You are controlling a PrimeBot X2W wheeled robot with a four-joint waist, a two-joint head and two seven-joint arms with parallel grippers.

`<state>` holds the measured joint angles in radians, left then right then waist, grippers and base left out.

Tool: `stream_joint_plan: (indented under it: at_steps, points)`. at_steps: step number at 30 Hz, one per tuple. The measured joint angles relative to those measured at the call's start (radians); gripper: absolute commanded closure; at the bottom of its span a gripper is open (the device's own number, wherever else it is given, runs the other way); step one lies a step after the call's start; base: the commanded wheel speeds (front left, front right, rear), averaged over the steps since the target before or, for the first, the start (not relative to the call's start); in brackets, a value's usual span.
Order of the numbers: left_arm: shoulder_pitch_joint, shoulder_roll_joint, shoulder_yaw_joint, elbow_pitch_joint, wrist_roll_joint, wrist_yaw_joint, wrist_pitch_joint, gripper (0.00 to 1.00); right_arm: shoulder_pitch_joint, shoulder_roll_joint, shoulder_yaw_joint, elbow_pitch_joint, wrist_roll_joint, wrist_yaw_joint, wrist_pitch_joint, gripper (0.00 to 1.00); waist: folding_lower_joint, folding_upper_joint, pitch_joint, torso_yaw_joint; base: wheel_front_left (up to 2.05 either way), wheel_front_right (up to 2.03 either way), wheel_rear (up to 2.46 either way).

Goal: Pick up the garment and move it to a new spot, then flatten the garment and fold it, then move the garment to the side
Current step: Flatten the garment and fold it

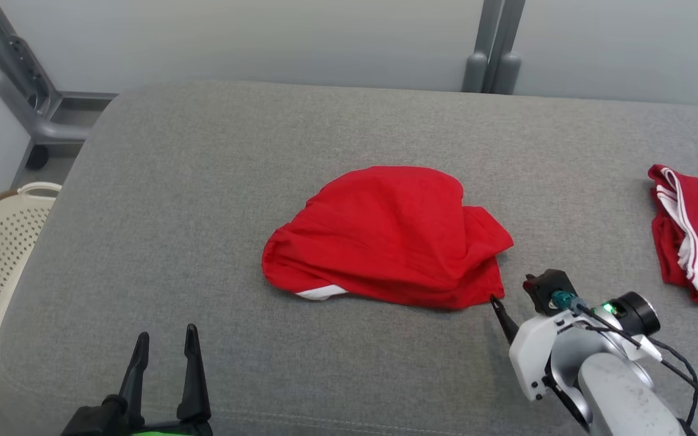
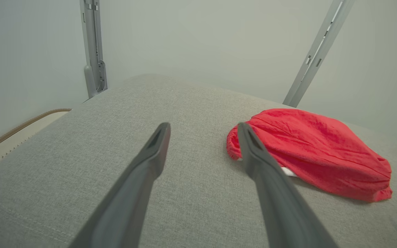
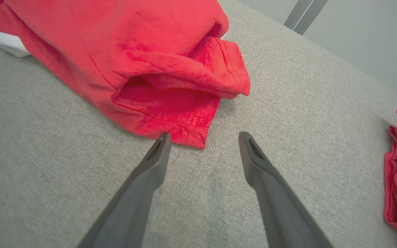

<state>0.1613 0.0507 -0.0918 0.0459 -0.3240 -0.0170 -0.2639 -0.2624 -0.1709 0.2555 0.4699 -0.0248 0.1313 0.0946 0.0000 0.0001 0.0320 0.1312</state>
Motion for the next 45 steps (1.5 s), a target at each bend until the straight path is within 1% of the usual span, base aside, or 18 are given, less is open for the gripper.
stream_joint_plan:
  at_steps: [6, 12, 13, 14, 20, 24, 28, 33, 38, 42, 45]
  points:
    - [-0.029, 0.000, -0.014, 0.006, -0.009, -0.005, 0.000, 0.00, -0.100, -0.024, 0.069, 0.130, -0.008, 0.000, -0.004, 0.00, 0.0000, 0.0000, 0.047, 0.038, 0.00, 0.00, 0.00]
    - [-0.049, 0.000, -0.027, 0.009, -0.024, -0.003, 0.000, 0.00, -0.155, -0.031, 0.151, 0.220, 0.030, 0.000, -0.023, 0.01, 0.0001, 0.0000, 0.086, 0.072, 0.00, 0.00, 0.00]
    - [-0.051, 0.000, -0.027, 0.008, -0.027, -0.002, 0.000, 0.00, -0.162, -0.031, 0.156, 0.230, 0.037, 0.000, -0.026, 0.25, 0.0000, 0.0000, 0.090, 0.077, 0.00, 0.00, 0.00]
    - [-0.051, 0.000, -0.027, 0.008, -0.029, 0.000, 0.000, 0.00, -0.171, -0.030, 0.164, 0.247, 0.049, 0.000, -0.033, 1.00, 0.0000, 0.0000, 0.098, 0.085, 0.00, 0.00, 0.00]
    - [-0.051, 0.000, -0.025, 0.010, -0.029, 0.004, 0.000, 0.00, -0.172, -0.024, 0.154, 0.236, 0.098, 0.000, -0.071, 1.00, 0.0000, 0.0000, 0.097, 0.090, 0.00, 0.00, 0.00]
    - [-0.050, 0.000, -0.024, 0.014, -0.029, 0.008, 0.000, 0.00, -0.137, -0.035, 0.139, 0.146, 0.151, 0.000, -0.070, 1.00, 0.0001, 0.0000, 0.081, 0.087, 0.00, 0.00, 0.00]
    - [-0.047, 0.000, -0.020, 0.014, -0.028, 0.009, 0.000, 0.00, -0.068, -0.070, 0.130, -0.012, 0.212, 0.000, -0.008, 1.00, 0.0000, 0.0000, 0.067, 0.078, 0.00, 0.00, 0.00]
    - [-0.033, 0.000, -0.010, 0.013, -0.026, 0.010, 0.000, 0.00, 0.040, -0.122, 0.069, -0.265, 0.272, 0.000, 0.122, 1.00, 0.0000, 0.0000, 0.051, 0.059, 0.00, 0.00, 0.00]
    - [-0.028, 0.000, 0.000, 0.015, -0.025, 0.008, 0.000, 0.00, 0.111, -0.130, -0.016, -0.500, 0.330, 0.000, 0.233, 1.00, 0.0000, 0.0000, 0.040, 0.040, 0.00, 0.00, 0.00]
    - [-0.028, 0.000, 0.000, 0.020, -0.021, 0.002, 0.000, 0.00, 0.115, -0.128, -0.063, -0.623, 0.362, 0.000, 0.289, 1.00, 0.0000, 0.0000, 0.035, 0.034, 0.00, 0.00, 0.00]
    - [-0.028, 0.000, -0.001, 0.024, -0.017, -0.001, 0.000, 0.00, 0.100, -0.123, -0.093, -0.676, 0.384, 0.000, 0.324, 1.00, 0.0000, 0.0000, 0.032, 0.037, 0.00, 0.00, 0.00]
